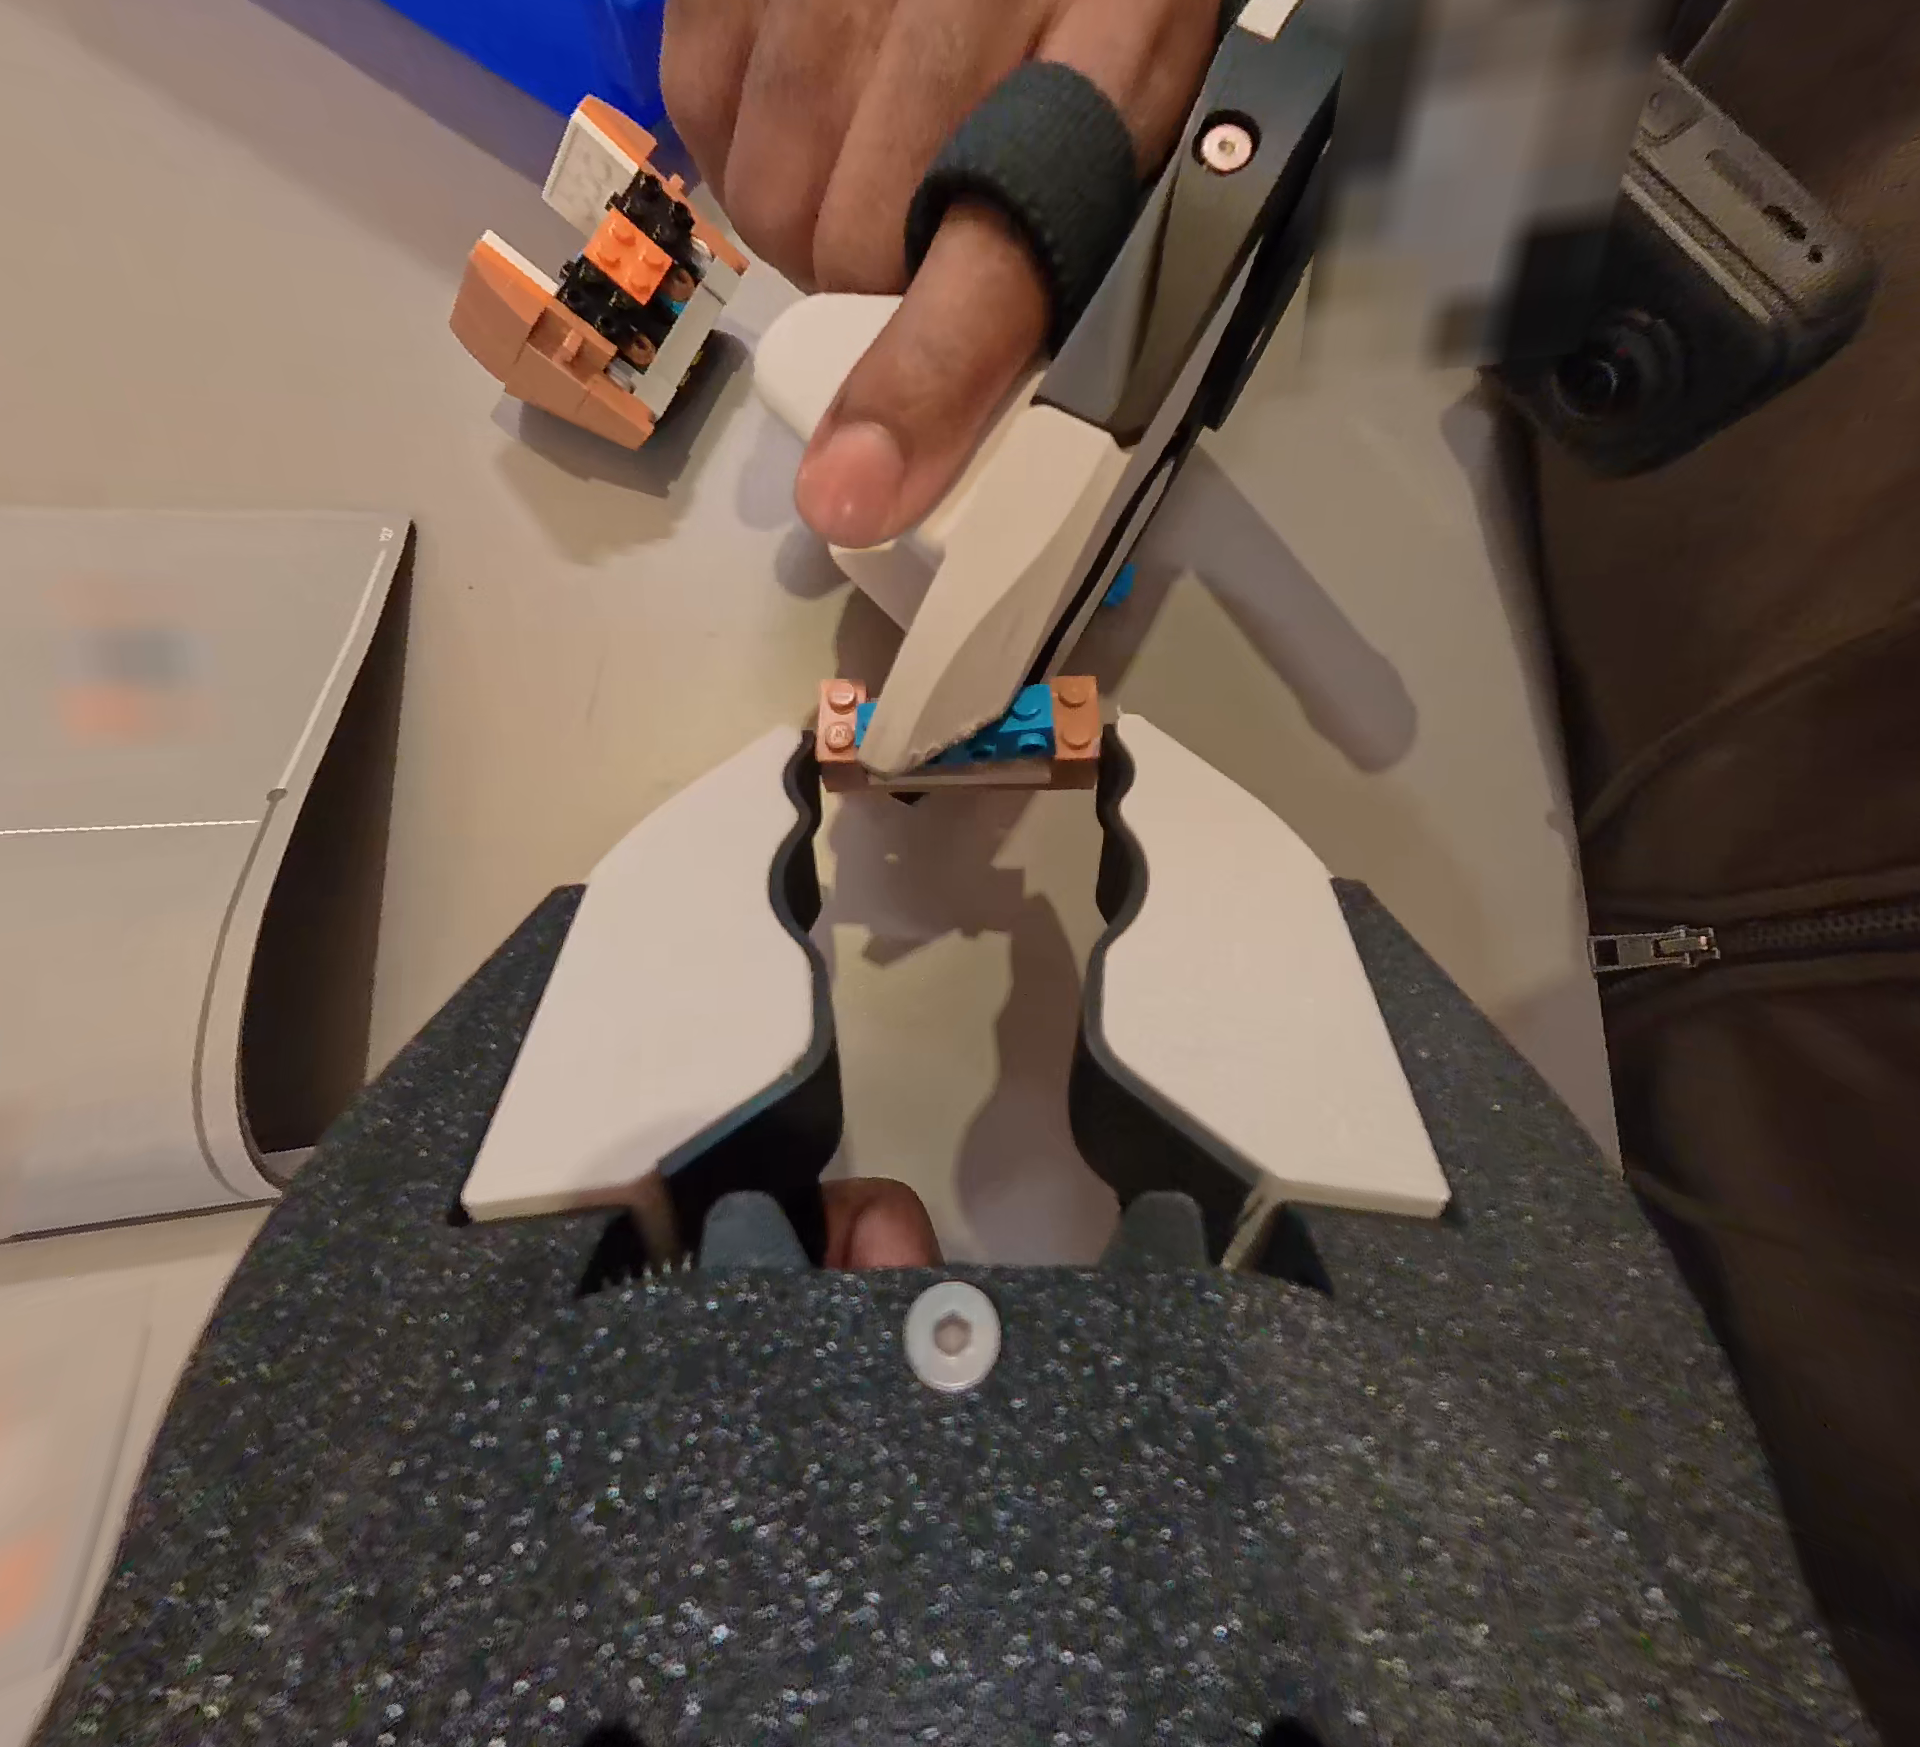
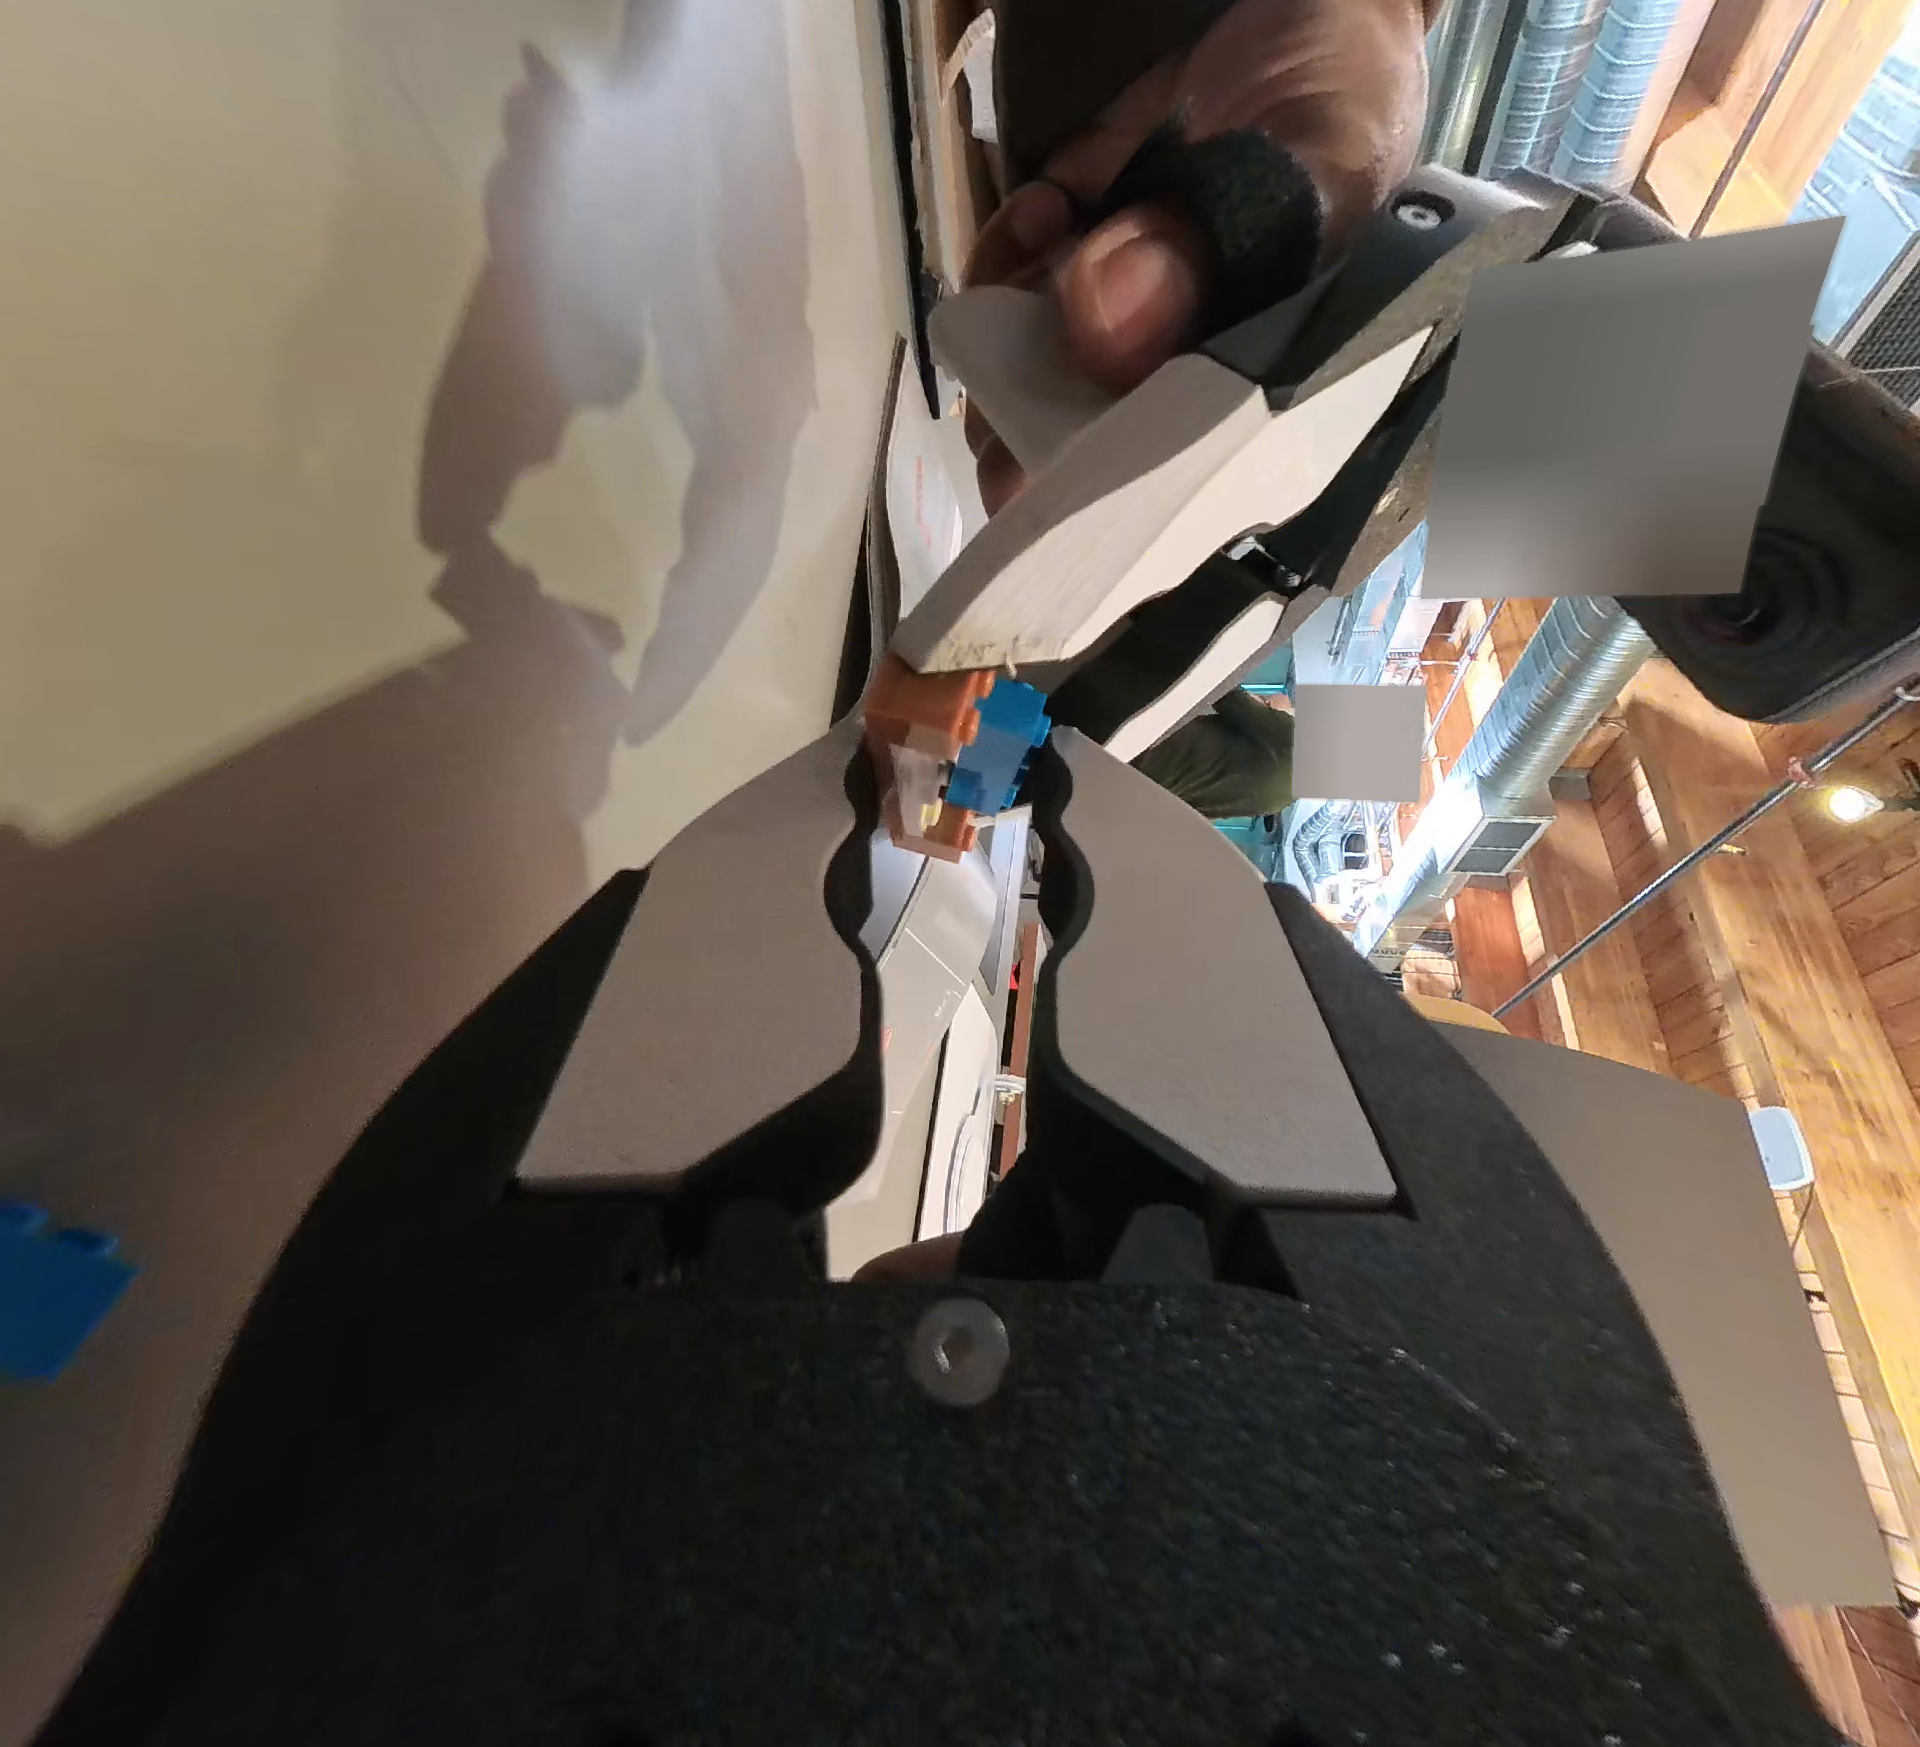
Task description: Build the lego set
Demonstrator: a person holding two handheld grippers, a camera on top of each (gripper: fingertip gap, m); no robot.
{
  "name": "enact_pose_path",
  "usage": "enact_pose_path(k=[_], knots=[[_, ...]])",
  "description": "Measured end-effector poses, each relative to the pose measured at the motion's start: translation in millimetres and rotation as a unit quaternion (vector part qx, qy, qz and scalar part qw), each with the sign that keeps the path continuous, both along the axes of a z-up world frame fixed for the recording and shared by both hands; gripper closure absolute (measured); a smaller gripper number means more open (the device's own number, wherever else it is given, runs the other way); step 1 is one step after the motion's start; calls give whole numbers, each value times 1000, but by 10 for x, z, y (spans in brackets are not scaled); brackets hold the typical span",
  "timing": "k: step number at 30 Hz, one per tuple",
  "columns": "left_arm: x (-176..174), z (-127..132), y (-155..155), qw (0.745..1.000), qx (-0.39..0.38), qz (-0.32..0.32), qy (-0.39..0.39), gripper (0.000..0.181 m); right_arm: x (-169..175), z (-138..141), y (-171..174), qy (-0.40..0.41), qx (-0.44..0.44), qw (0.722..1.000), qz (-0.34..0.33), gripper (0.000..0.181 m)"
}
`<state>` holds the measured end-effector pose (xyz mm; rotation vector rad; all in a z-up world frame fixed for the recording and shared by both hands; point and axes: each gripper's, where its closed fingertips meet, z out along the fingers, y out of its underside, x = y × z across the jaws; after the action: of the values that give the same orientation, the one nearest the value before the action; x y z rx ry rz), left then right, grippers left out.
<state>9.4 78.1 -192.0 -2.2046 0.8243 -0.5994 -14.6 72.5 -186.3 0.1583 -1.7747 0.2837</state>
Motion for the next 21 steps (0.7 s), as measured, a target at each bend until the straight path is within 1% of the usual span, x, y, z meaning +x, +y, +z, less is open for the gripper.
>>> enact_pose_path(k=[21], knots=[[23, 21, 10, 1000, -1, 2, -20, 130, 23, 26, 8, 4, -4, 1000, -2, 155]])
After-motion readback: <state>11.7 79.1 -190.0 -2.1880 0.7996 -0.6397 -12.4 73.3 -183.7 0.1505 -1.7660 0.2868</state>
